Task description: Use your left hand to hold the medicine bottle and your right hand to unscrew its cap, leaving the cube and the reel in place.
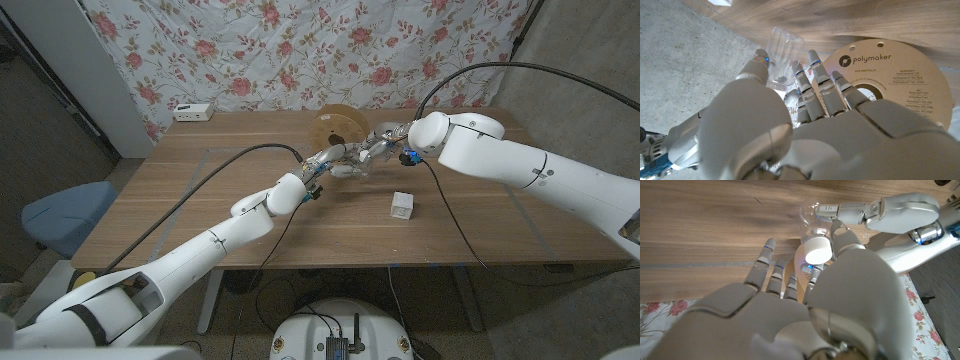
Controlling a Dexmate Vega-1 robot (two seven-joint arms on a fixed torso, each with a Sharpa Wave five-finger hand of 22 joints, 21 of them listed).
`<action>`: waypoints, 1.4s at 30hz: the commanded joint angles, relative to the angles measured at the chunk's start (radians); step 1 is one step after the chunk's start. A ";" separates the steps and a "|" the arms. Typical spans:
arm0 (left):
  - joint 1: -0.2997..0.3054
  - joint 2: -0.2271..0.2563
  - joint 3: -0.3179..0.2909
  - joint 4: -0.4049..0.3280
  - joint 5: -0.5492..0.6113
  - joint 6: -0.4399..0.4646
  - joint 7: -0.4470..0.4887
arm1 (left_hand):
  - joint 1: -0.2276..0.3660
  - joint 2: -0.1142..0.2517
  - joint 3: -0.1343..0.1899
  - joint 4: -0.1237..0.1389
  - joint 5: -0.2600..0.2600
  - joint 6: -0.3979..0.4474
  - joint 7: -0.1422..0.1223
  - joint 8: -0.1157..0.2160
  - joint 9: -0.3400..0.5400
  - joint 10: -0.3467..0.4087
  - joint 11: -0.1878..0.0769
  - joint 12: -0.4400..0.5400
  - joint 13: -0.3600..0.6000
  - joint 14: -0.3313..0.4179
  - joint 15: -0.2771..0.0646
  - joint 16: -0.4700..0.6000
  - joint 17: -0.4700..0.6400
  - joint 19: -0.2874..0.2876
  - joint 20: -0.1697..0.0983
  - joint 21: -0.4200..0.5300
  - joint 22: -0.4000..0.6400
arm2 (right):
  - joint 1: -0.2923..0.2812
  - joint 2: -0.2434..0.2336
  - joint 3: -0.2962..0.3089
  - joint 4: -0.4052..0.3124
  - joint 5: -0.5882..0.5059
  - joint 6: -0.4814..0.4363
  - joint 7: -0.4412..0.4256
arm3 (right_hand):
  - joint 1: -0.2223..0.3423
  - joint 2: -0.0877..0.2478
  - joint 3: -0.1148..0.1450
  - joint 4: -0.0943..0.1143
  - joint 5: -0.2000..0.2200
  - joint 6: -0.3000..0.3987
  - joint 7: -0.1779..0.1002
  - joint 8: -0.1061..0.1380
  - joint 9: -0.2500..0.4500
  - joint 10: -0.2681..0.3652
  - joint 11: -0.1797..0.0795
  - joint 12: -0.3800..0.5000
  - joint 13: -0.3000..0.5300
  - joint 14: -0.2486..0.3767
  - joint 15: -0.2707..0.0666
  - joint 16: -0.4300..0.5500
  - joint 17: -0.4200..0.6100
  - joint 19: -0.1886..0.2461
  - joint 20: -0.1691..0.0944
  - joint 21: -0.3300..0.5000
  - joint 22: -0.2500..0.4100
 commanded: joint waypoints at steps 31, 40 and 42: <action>0.028 0.018 -0.012 -0.039 0.013 0.003 0.013 | 0.003 0.007 0.008 0.001 0.003 0.004 -0.004 -0.003 0.006 0.007 0.000 0.006 0.004 0.004 -0.097 -0.001 0.001 0.001 -0.092 0.001 0.003 | 0.041 0.004 -0.052 -0.061 0.013 -0.131 -0.079 | -0.168 -0.021 -0.072 0.052 -0.070 0.006 0.126 -0.015 -0.001 -0.003 0.038 0.019 0.004 -0.001 0.024 0.008 -0.001 -0.025 0.014 0.000 0.003; 0.032 0.020 -0.013 -0.045 0.014 0.004 0.012 | 0.001 0.008 0.008 0.002 0.003 0.004 -0.004 -0.002 0.006 0.008 -0.001 0.006 0.004 0.005 -0.096 0.000 0.001 0.001 -0.092 0.001 0.003 | 0.045 0.008 -0.061 -0.065 0.026 -0.142 -0.103 | -0.158 -0.007 -0.066 0.040 -0.071 0.057 0.124 0.005 0.003 0.021 0.043 0.026 0.003 0.016 0.022 0.015 -0.004 -0.016 0.012 0.005 0.004; 0.032 0.020 -0.013 -0.045 0.015 0.003 0.013 | 0.002 0.009 0.008 0.002 0.003 0.004 -0.004 -0.002 0.006 0.007 -0.001 0.006 0.004 0.005 -0.096 -0.001 0.001 0.001 -0.092 0.001 0.003 | 0.044 0.008 -0.062 -0.068 0.028 -0.145 -0.110 | -0.154 -0.003 -0.064 0.036 -0.072 0.073 0.121 0.011 0.005 0.025 0.044 0.027 0.003 0.018 0.021 0.015 -0.005 -0.012 0.012 0.007 0.004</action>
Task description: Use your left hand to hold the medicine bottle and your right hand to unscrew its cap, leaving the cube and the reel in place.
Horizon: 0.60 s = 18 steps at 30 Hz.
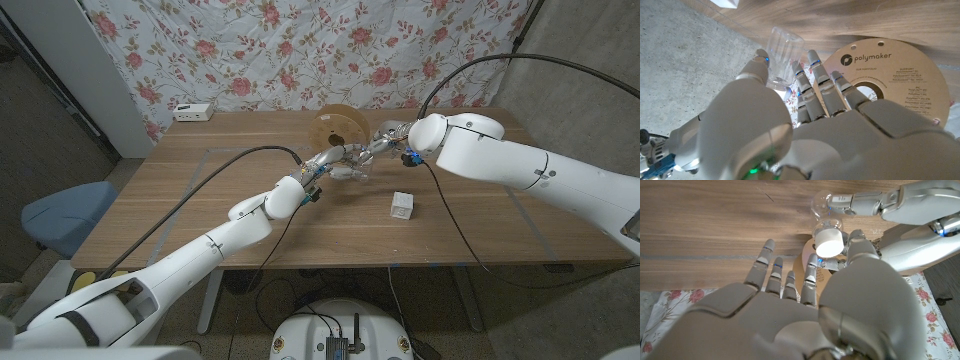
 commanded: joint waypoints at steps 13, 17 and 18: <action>0.005 0.001 -0.002 -0.004 0.003 -0.002 -0.001 | 0.002 0.008 0.008 0.001 0.003 0.005 -0.006 -0.002 0.006 0.008 -0.003 0.005 0.004 0.005 -0.096 0.000 0.001 0.001 -0.093 0.001 0.003 | 0.018 0.014 -0.034 -0.015 0.029 -0.042 -0.064 | 0.022 0.024 0.010 -0.024 -0.007 0.088 -0.024 0.041 0.010 0.036 0.000 0.011 0.002 0.029 -0.008 0.014 -0.003 0.025 0.000 0.012 0.002; 0.006 0.002 -0.003 -0.006 0.003 -0.001 -0.002 | 0.002 0.007 0.008 0.001 0.003 0.006 -0.006 -0.002 0.006 0.009 -0.003 0.005 0.004 0.004 -0.097 -0.001 0.001 0.001 -0.094 0.001 0.003 | 0.019 0.016 -0.037 -0.013 0.033 -0.041 -0.073 | 0.027 0.026 0.012 -0.029 -0.008 0.101 -0.028 0.049 0.013 0.043 -0.003 0.012 0.002 0.035 -0.011 0.016 -0.003 0.030 0.000 0.013 0.002; 0.006 0.002 -0.003 -0.008 0.004 0.002 -0.001 | 0.001 0.008 0.008 0.002 0.003 0.005 -0.006 -0.002 0.006 0.009 -0.003 0.005 0.004 0.004 -0.096 -0.001 0.001 0.001 -0.093 0.001 0.003 | 0.018 0.017 -0.036 -0.011 0.034 -0.040 -0.076 | 0.029 0.027 0.013 -0.031 -0.008 0.104 -0.029 0.050 0.013 0.044 -0.002 0.012 0.002 0.035 -0.010 0.016 -0.003 0.032 0.000 0.013 0.002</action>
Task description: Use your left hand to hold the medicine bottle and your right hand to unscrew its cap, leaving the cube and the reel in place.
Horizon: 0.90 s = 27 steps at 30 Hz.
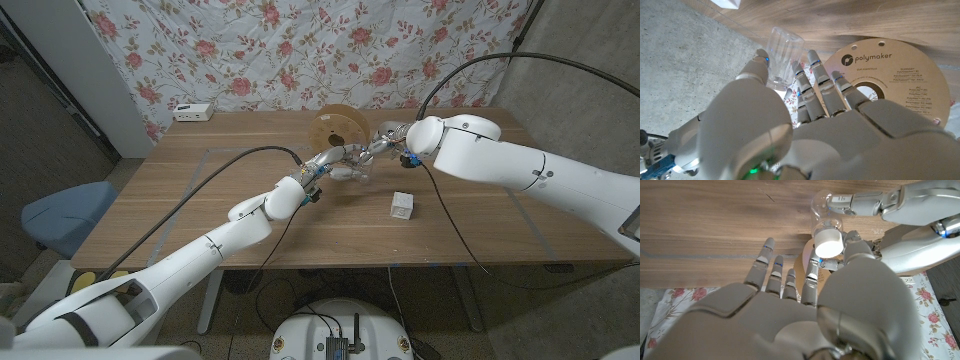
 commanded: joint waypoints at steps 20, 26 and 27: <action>0.003 0.001 -0.003 0.000 -0.003 0.000 -0.001 | 0.002 0.007 0.008 0.001 0.002 0.006 -0.005 -0.002 0.006 0.009 -0.004 0.007 0.004 0.003 -0.097 -0.001 0.001 0.001 -0.094 0.001 0.003 | -0.008 0.016 -0.012 0.002 0.013 -0.017 -0.083 | 0.039 0.014 0.014 -0.032 -0.001 0.090 -0.029 0.053 0.017 0.057 -0.020 0.017 0.001 0.044 -0.026 0.023 0.004 0.038 -0.013 0.010 0.002; 0.001 0.002 -0.003 0.004 -0.004 -0.007 -0.003 | 0.000 0.008 0.008 0.002 0.003 0.005 -0.005 -0.002 0.006 0.009 -0.001 0.007 0.004 0.004 -0.097 -0.001 0.001 0.001 -0.093 0.001 0.003 | 0.001 0.016 -0.025 0.007 0.012 -0.012 -0.080 | 0.043 0.016 0.016 -0.035 -0.001 0.097 -0.032 0.058 0.019 0.060 -0.023 0.016 0.000 0.046 -0.030 0.024 0.005 0.039 -0.015 0.009 0.002; 0.001 0.002 -0.003 0.004 -0.005 -0.005 -0.004 | 0.000 0.008 0.008 0.002 0.003 0.005 -0.005 -0.002 0.006 0.009 0.000 0.007 0.004 0.004 -0.097 -0.001 0.001 0.001 -0.092 0.001 0.003 | 0.002 0.018 -0.027 0.007 0.010 -0.014 -0.082 | 0.044 0.016 0.016 -0.035 -0.001 0.098 -0.033 0.059 0.020 0.060 -0.023 0.015 0.000 0.046 -0.031 0.024 0.005 0.039 -0.015 0.009 0.002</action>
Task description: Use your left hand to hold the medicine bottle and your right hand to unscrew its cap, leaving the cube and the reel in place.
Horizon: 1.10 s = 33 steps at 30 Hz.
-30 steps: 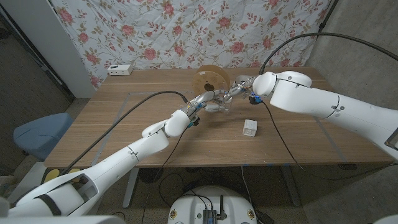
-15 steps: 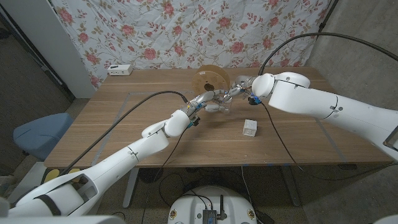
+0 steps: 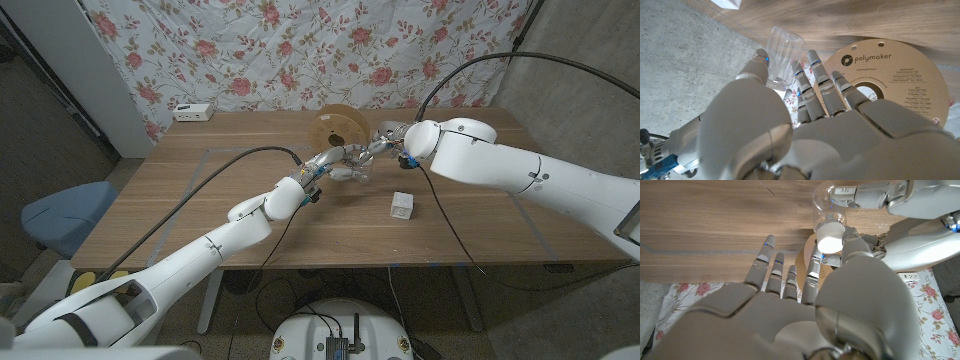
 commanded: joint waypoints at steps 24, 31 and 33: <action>-0.015 -0.006 0.002 0.026 -0.008 -0.015 -0.004 | -0.002 0.009 0.010 0.003 0.003 0.004 -0.005 -0.003 0.006 0.006 0.000 0.005 0.004 0.004 -0.096 -0.001 0.001 0.001 -0.092 0.001 0.003 | -0.006 0.005 -0.014 0.012 -0.027 0.023 -0.037 | 0.062 0.024 0.027 -0.031 -0.002 0.060 -0.034 0.040 0.010 0.052 -0.025 0.009 0.002 0.026 -0.037 0.019 0.006 0.021 -0.040 0.005 0.002; -0.017 -0.008 0.002 0.030 -0.009 -0.016 -0.004 | -0.001 0.008 0.009 0.002 0.003 0.005 -0.005 -0.002 0.006 0.006 0.001 0.005 0.004 0.005 -0.097 0.000 0.001 0.001 -0.093 0.001 0.003 | -0.021 0.000 0.010 0.020 -0.018 0.057 -0.021 | 0.098 0.038 0.046 -0.042 -0.002 0.053 -0.039 0.037 0.006 0.053 -0.028 0.005 0.002 0.024 -0.041 0.017 0.006 0.020 -0.047 0.003 0.002; -0.017 -0.008 0.003 0.032 -0.009 -0.018 -0.003 | -0.001 0.007 0.009 0.001 0.003 0.005 -0.005 -0.002 0.006 0.006 0.001 0.005 0.004 0.004 -0.096 -0.001 0.001 0.001 -0.092 0.001 0.003 | -0.026 -0.004 0.017 0.020 -0.017 0.069 -0.015 | 0.108 0.042 0.051 -0.043 -0.003 0.048 -0.041 0.034 0.004 0.052 -0.030 0.003 0.002 0.023 -0.044 0.016 0.006 0.019 -0.049 0.002 0.002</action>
